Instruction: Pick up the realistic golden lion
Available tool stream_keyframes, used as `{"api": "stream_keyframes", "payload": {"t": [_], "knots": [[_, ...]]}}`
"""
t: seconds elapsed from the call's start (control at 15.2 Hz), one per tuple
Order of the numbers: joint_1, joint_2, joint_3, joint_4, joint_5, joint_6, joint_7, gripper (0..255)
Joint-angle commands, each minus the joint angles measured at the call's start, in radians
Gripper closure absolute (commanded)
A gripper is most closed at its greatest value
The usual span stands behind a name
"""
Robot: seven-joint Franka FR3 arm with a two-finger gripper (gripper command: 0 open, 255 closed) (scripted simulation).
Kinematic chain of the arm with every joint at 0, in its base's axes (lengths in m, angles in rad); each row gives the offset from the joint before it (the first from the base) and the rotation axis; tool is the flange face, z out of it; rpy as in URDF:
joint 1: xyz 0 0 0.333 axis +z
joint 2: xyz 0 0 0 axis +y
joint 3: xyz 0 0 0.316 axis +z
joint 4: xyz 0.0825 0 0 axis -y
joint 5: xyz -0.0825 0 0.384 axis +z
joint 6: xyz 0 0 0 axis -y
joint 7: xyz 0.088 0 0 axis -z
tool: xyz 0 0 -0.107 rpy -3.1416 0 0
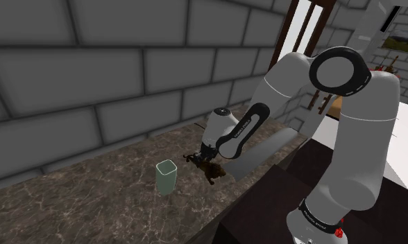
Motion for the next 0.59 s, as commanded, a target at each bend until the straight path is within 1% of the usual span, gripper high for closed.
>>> {"api": "stream_keyframes", "payload": {"t": [0.0,0.4,0.53], "knots": [[0.001,0.002,0.0,0.0,-0.001,0.001,0.001,255],[-0.001,-0.001,0.001,-0.002,0.001,0.001,-0.001,255],[-0.013,-0.03,0.016,-0.007,0.014,-0.023,-0.012,255]]}}
